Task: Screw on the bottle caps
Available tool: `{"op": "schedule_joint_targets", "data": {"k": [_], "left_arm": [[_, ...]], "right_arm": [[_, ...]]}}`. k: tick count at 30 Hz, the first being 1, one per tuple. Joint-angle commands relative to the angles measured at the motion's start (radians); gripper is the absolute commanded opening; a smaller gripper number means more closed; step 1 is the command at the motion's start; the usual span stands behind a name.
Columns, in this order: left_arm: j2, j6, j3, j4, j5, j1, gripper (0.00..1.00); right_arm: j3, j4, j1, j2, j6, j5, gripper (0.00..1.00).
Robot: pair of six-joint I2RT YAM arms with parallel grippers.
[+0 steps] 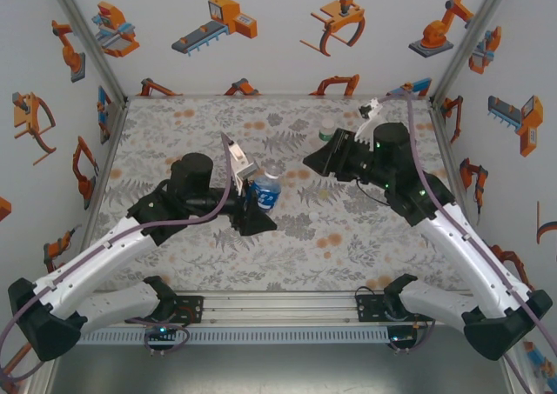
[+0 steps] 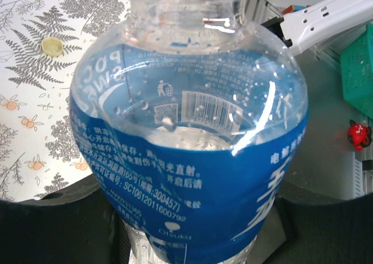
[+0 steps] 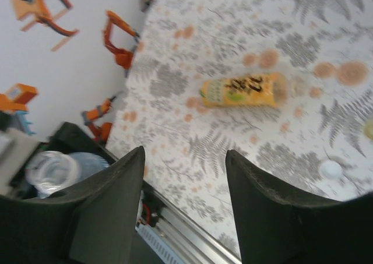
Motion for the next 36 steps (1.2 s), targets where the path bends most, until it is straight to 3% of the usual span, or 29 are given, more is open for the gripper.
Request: {"op": "schedule_joint_targets", "data": {"k": [1,14,20,36], "left_arm": [[-0.018,0.037,-0.009,-0.037,-0.028,0.005,0.0],[-0.056,-0.019,-0.043,-0.015,-0.157,0.003,0.0],[-0.089,-0.02,-0.063,-0.006,-0.183,0.002,0.0],[-0.134,-0.002,-0.063,-0.056,-0.198,0.0,0.0]], "right_arm": [[-0.038,-0.133,-0.009,0.023,-0.073,0.074,0.52],[-0.205,-0.214,-0.017,0.177,-0.195,0.191,0.43],[-0.256,-0.138,-0.002,0.268,-0.161,0.239,0.38],[-0.15,-0.028,0.1,0.568,-0.144,0.305,0.44]]}}
